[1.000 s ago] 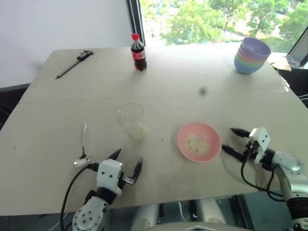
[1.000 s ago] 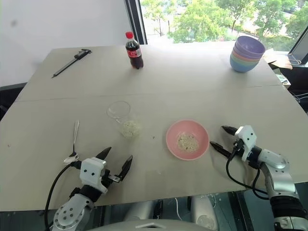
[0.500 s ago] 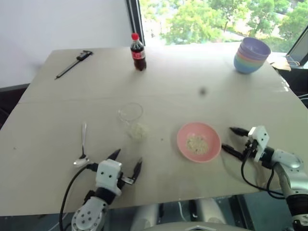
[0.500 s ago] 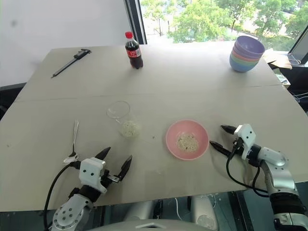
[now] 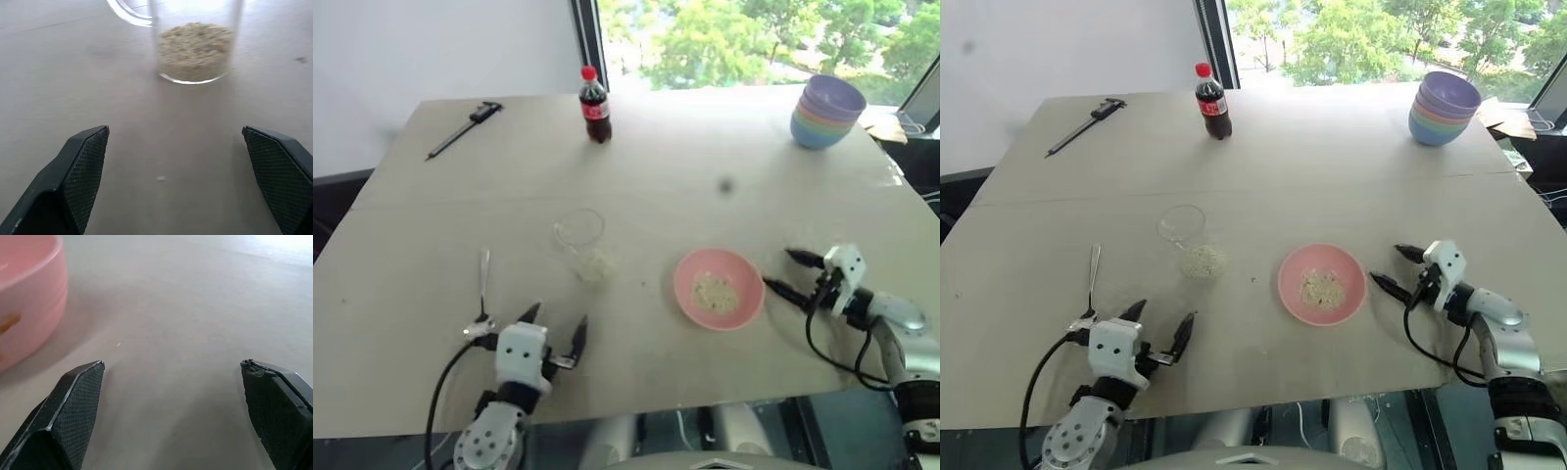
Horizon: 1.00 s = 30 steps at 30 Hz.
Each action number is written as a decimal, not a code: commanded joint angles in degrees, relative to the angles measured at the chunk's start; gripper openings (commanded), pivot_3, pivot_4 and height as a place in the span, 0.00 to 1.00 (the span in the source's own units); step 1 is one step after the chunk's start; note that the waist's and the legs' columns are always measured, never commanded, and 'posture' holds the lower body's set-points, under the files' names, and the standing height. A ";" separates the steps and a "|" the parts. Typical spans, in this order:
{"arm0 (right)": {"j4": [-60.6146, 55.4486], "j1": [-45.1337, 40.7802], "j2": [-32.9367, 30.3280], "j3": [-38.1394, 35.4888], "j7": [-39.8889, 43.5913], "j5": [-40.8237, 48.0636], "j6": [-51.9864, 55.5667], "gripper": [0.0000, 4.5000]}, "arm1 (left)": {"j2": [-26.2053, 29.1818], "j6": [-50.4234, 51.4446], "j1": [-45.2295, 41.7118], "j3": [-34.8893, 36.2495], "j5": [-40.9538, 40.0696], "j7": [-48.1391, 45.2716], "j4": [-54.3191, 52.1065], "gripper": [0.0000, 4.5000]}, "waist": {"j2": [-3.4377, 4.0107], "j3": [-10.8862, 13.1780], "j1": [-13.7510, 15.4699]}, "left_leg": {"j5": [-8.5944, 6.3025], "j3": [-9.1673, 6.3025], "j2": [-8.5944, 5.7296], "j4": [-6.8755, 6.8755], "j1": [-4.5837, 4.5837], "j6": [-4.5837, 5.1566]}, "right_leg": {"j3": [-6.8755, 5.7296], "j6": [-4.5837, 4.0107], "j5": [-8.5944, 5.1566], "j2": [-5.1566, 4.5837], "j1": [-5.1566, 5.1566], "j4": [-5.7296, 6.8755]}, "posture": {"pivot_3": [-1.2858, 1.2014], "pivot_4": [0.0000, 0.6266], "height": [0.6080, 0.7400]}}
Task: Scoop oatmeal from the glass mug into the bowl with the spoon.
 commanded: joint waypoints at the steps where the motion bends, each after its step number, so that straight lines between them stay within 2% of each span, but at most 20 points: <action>1: -2.87 -3.21 -1.63 -3.06 0.64 4.62 4.40 1.00 | 0.94 3.01 -0.27 3.99 -0.89 1.18 -5.12 1.00 | 0.01 0.01 0.03 | 0.00 0.00 0.00 0.00 -0.01 0.00 | 0.00 0.01 0.01 0.00 -0.01 0.00 | 0.52 0.24 1.00; 5: -10.54 -7.11 -4.52 -3.59 6.56 14.03 15.14 1.00 | 2.25 10.04 -4.43 12.40 -7.86 2.91 -9.74 1.00 | 0.03 0.25 0.13 | 0.00 -0.05 -0.01 0.00 -0.11 0.00 | -0.05 0.13 0.09 -0.03 -0.04 -0.03 | 0.52 0.24 1.00; 11: -21.08 -10.30 -10.41 -1.65 13.30 20.84 25.89 1.00 | 4.75 21.45 -13.01 21.83 -15.36 6.95 -14.01 1.00 | 0.05 0.33 0.21 | 0.00 -0.14 -0.02 0.00 -0.15 0.00 | -0.14 0.17 0.12 -0.03 -0.09 -0.02 | 0.52 0.24 1.00; 17: -32.38 -10.48 -15.29 3.61 20.65 21.36 28.21 1.00 | 7.34 36.46 -17.75 28.23 -17.86 13.16 -17.20 1.00 | -0.04 0.39 0.29 | 0.00 -0.16 -0.05 -0.01 -0.21 -0.01 | -0.16 0.22 0.15 -0.05 -0.11 -0.06 | 0.52 0.24 1.00; 23: -37.89 -10.70 -15.69 6.38 22.51 20.48 27.24 1.00 | 5.20 41.62 -15.45 31.64 -20.28 14.02 -19.84 1.00 | -0.24 0.49 0.39 | 0.00 -0.15 -0.06 -0.01 -0.21 -0.04 | -0.14 0.22 0.14 -0.10 -0.12 -0.08 | 0.52 0.24 1.00; 30: -37.88 -10.63 -14.84 6.10 22.17 20.51 26.38 1.00 | 2.95 43.79 -14.45 32.48 -23.07 13.58 -18.06 1.00 | -0.30 0.53 1.45 | 0.00 -0.17 -0.05 -0.01 -0.21 -0.05 | -0.15 0.11 0.09 -0.16 -0.12 -0.07 | 0.52 0.24 1.00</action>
